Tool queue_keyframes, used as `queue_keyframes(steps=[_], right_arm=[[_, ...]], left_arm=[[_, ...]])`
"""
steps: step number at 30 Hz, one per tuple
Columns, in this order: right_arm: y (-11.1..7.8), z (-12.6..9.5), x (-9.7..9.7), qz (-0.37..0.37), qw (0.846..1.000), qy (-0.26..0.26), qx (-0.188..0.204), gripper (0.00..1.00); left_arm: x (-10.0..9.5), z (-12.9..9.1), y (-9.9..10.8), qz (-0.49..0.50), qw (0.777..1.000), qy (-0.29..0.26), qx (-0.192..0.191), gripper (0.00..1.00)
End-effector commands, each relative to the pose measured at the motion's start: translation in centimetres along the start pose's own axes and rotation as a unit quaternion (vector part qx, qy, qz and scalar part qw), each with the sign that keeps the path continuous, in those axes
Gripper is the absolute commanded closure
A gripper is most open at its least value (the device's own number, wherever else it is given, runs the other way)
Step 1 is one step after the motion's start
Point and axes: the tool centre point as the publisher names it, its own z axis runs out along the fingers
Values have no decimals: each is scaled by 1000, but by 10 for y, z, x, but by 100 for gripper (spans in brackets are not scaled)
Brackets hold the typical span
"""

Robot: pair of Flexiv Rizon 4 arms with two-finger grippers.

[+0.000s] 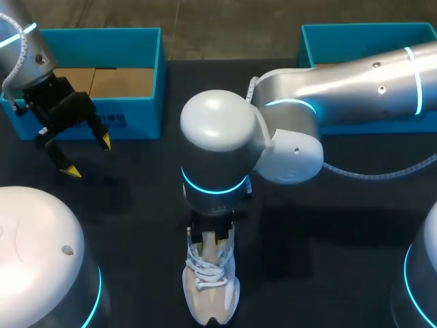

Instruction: Take the shoe out of the shoebox, open the shoe tongue, remove and reinsert the insole, then place the shoe into the shoebox

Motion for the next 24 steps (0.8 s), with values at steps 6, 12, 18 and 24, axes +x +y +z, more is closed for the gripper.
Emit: queue_keyframes(steps=[6,12,18,24], right_arm=[[-9,-45,10,76,996,-29,-33,59],[2,-71,12,-68,997,-13,-38,51],[16,-82,10,-270,962,23,-32,3],[21,-90,4,-433,901,24,-25,0]], left_arm=[[0,0,0,0,1000,1,-1,0],[0,0,0,0,1000,1,-1,0],[0,0,0,0,1000,1,-1,0],[0,0,0,0,1000,1,-1,0]])
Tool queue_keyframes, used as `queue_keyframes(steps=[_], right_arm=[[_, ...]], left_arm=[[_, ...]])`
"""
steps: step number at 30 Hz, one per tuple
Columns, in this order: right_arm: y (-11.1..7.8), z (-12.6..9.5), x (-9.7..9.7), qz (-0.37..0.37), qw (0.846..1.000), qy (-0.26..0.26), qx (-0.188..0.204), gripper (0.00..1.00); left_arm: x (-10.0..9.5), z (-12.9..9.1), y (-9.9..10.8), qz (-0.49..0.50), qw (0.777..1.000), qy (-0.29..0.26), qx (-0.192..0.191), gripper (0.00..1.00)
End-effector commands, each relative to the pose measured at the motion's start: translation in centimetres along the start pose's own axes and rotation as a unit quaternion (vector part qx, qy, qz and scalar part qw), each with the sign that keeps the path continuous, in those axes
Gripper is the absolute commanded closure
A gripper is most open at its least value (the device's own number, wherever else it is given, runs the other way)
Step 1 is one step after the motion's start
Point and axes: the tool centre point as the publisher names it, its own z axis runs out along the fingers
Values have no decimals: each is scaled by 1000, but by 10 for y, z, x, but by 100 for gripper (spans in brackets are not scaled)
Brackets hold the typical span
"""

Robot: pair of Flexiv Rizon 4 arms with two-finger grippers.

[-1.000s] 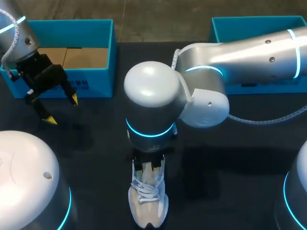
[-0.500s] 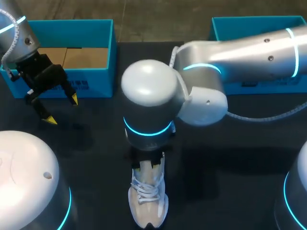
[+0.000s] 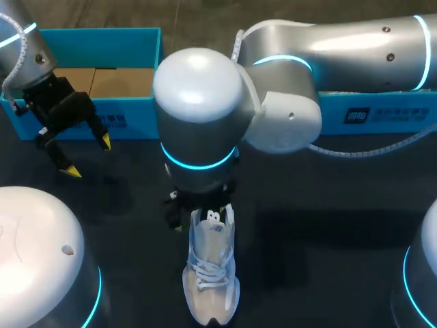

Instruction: Take the shoe out of the shoebox, open the shoe tongue, remove and reinsert the insole, then place the shoe into the shoebox

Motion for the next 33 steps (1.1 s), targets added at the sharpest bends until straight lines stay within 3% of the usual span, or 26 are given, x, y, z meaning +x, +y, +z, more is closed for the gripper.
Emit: queue_keyframes(steps=[1,4,6,8,19,27,33], right_arm=[[2,-4,-15,-314,948,60,-7,0],[4,-6,-22,-370,927,66,11,0],[6,-9,-29,-407,909,86,-1,0],[6,-13,-36,-481,869,119,-4,0],[6,-13,-36,-481,869,119,-4,0],[27,2,-42,-555,829,71,12,0],[43,14,-54,-570,820,59,-3,0]], left_arm=[[0,0,0,0,1000,1,-1,0],[0,0,0,0,1000,1,-1,0],[0,0,0,0,1000,1,-1,0],[0,0,0,0,1000,1,-1,0],[0,0,0,0,1000,1,-1,0],[0,0,0,0,1000,1,-1,0],[0,0,0,0,1000,1,-1,0]])
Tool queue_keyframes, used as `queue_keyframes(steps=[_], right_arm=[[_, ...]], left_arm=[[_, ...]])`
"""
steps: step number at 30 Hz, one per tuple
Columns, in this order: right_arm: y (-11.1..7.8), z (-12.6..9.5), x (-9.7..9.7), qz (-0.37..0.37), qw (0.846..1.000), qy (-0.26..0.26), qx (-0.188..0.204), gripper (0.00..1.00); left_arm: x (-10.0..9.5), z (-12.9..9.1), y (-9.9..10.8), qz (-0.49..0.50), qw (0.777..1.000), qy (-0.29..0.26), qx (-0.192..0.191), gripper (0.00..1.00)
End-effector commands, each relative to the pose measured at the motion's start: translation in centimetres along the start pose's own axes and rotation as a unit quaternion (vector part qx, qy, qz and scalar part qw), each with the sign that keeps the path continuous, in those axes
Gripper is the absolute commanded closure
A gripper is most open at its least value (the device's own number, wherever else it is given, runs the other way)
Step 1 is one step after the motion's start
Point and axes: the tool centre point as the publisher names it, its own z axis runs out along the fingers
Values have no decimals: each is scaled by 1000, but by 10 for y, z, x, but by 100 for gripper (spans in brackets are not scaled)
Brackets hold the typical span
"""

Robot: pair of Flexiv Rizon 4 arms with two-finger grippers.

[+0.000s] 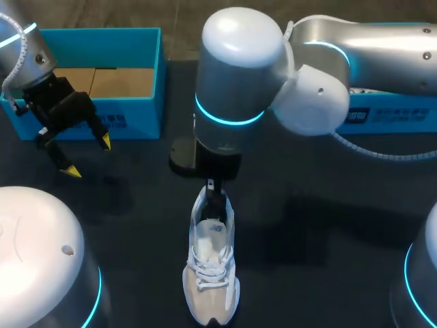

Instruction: Take the shoe out of the shoebox, open the shoe tongue, remove and reinsert the insole, then place the shoe into the shoebox

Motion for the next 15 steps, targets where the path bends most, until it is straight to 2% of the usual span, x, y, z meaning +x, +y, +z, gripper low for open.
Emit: queue_keyframes(steps=[1,7,8,15], right_arm=[[3,9,-13,-65,998,1,9,0],[-5,25,-31,-49,999,-1,12,0],[-6,28,-35,-47,999,3,3,0],[-1,40,-47,-44,999,-6,7,0]], left_arm=[[0,0,0,0,1000,1,-1,0],[0,0,0,0,1000,1,-1,0],[0,0,0,0,1000,1,-1,0],[0,0,0,0,1000,1,-1,0]])
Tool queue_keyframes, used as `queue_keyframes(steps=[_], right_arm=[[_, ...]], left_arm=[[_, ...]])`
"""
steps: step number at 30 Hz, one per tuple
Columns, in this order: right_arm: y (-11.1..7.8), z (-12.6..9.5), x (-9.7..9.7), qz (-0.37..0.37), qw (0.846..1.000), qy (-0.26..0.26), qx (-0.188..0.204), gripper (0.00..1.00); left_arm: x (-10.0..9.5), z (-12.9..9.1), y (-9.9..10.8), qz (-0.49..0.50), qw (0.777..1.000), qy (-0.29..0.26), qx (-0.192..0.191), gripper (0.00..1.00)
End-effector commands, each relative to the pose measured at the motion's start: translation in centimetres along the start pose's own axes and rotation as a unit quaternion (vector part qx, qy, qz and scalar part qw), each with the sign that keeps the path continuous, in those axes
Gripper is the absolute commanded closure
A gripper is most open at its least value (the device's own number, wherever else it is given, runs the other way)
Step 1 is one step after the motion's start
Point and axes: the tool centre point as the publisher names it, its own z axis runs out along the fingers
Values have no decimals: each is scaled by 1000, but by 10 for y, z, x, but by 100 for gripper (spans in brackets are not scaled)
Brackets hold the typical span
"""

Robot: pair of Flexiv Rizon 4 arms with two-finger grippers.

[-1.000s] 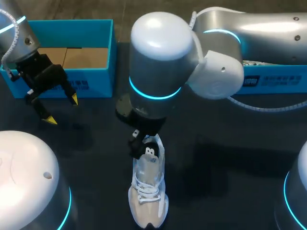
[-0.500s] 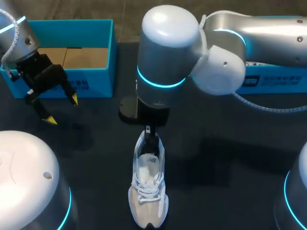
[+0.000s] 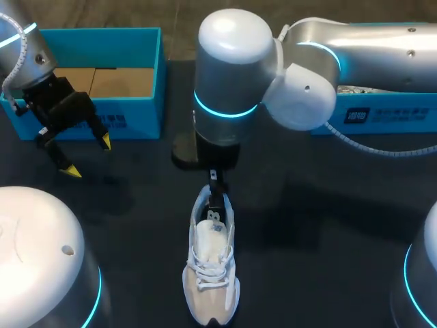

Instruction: Take the shoe out of the shoebox, open the shoe tongue, remove and reinsert the insole, then place the shoe into the shoebox

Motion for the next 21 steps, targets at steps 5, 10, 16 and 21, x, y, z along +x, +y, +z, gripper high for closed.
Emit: queue_keyframes(steps=[5,10,16,21], right_arm=[[1,18,-8,4,1000,-16,-3,0],[0,36,-16,10,1000,-10,-2,0],[-1,52,-24,21,1000,-6,8,0],[-7,59,-30,28,999,-8,16,0]], left_arm=[[0,0,0,0,1000,1,-1,0],[0,0,0,0,1000,1,-1,0],[0,0,0,0,1000,1,-1,0],[0,0,0,0,1000,1,-1,0]])
